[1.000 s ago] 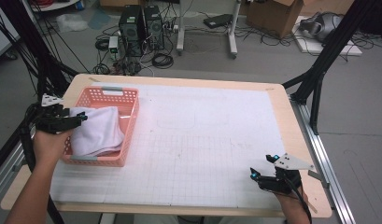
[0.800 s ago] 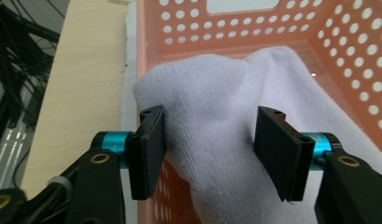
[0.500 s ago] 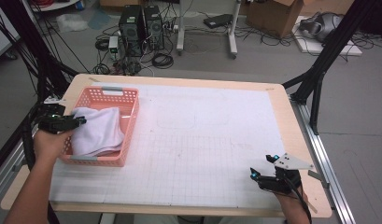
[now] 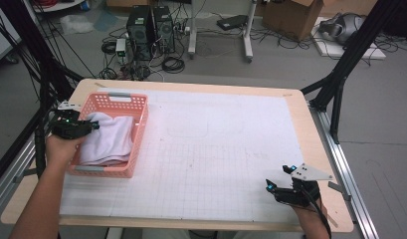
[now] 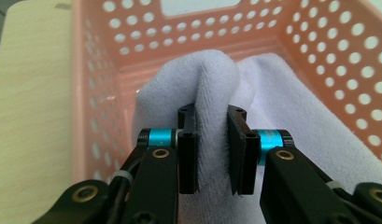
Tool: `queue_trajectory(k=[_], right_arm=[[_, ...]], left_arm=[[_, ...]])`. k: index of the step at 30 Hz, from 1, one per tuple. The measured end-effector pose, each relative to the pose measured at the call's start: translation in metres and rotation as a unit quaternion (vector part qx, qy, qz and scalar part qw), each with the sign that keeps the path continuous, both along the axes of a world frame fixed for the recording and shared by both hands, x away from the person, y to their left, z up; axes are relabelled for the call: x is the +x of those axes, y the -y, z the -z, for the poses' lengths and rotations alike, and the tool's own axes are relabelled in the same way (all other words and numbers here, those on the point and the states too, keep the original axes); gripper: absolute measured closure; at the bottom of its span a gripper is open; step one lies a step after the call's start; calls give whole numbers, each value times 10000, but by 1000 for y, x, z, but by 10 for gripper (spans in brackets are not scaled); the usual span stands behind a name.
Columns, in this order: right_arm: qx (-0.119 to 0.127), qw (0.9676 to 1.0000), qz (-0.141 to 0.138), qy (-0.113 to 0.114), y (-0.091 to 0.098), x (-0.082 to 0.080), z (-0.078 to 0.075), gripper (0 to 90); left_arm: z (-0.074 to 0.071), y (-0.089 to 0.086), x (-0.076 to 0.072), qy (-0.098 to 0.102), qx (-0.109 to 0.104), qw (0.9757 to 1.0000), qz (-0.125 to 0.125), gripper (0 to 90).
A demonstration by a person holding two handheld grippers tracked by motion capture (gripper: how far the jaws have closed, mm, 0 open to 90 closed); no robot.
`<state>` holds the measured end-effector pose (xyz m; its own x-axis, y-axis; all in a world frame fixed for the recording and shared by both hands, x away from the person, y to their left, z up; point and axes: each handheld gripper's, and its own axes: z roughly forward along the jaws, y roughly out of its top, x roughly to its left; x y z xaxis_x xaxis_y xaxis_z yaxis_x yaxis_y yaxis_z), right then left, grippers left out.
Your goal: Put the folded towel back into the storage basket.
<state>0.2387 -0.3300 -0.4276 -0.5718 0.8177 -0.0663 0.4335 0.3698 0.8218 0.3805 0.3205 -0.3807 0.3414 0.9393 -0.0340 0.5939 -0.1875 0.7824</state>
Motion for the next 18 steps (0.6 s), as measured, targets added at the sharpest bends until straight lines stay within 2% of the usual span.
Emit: queue_trajectory(k=[3, 5, 7, 8, 11, 13, 15, 16, 18], right_arm=[[-14, 10000, -7, -18, -1, 0, 1, 208], [-14, 10000, -3, -22, -1, 0, 1, 209], [-12, 10000, 5, -28, 0, 0, 1, 209], [-11, 10000, 10, -25, 0, 0, 0, 209], [-2, 10000, 22, -28, 1, 0, 0, 209], [-1, 10000, 20, -22, 1, 0, 1, 209], [-16, 10000, -4, -26, 0, 0, 0, 209], [-19, 10000, -13, -19, -1, 0, 0, 209], [-16, 10000, -9, -12, -1, 0, 0, 209]], left_arm=[[2, 5, 3, 126, -266, 9993, 217, 760], [3, 8, 5, 222, -287, 9990, 273, 759], [5, 8, 6, 194, -197, 9995, 119, 736], [4, 6, 5, 189, -168, 9997, -18, 697], [-3, 1, 2, 293, -287, 9980, -487, 472], [-8, -1, -3, 497, -344, 9964, -589, 479], [-12, -1, -8, 636, -532, 9949, -570, 492], [-13, 0, -10, 637, -680, 9949, -392, 528], [-12, 4, -12, 579, -846, 9947, 62, 739]])
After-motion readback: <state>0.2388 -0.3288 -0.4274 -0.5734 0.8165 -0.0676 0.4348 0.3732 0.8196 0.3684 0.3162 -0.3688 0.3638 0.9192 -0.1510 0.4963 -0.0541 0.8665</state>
